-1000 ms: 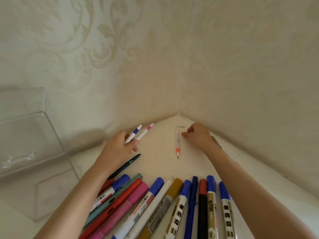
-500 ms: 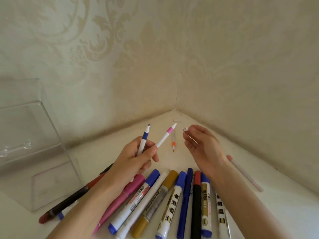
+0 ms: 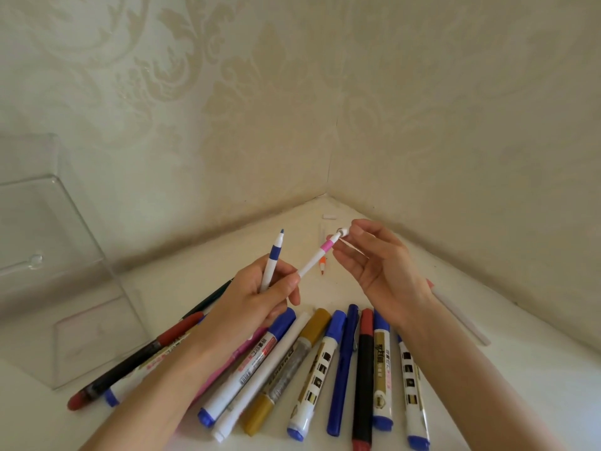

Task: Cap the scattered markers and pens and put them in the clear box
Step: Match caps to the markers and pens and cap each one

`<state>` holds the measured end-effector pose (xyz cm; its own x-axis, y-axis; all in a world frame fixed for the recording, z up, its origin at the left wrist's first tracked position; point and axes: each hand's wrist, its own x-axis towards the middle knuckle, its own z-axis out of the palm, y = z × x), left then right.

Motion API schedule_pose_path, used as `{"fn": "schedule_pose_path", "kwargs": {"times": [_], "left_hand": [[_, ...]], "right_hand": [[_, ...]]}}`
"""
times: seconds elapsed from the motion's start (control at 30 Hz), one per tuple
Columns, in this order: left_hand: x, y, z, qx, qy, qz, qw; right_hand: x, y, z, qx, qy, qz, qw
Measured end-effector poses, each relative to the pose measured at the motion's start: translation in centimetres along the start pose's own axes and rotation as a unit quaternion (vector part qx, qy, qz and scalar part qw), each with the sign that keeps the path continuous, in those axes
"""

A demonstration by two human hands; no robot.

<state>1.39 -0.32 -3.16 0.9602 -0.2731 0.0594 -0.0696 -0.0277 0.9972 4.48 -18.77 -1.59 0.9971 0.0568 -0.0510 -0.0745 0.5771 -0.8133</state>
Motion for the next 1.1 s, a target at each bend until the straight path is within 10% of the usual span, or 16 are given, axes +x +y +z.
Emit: {"fn": "schedule_pose_path", "kwargs": {"times": [0.87, 1.1], "left_hand": [[0.4, 0.3, 2.3, 0.013, -0.046, -0.012, 0.999], [0.5, -0.5, -0.3, -0.054, 0.054, -0.027, 0.997]], "right_hand": [[-0.3, -2.1, 0.2, -0.170, 0.040, -0.129, 0.976], [1.5, -4.5, -5.5, -0.498, 0.172, -0.055, 0.848]]}}
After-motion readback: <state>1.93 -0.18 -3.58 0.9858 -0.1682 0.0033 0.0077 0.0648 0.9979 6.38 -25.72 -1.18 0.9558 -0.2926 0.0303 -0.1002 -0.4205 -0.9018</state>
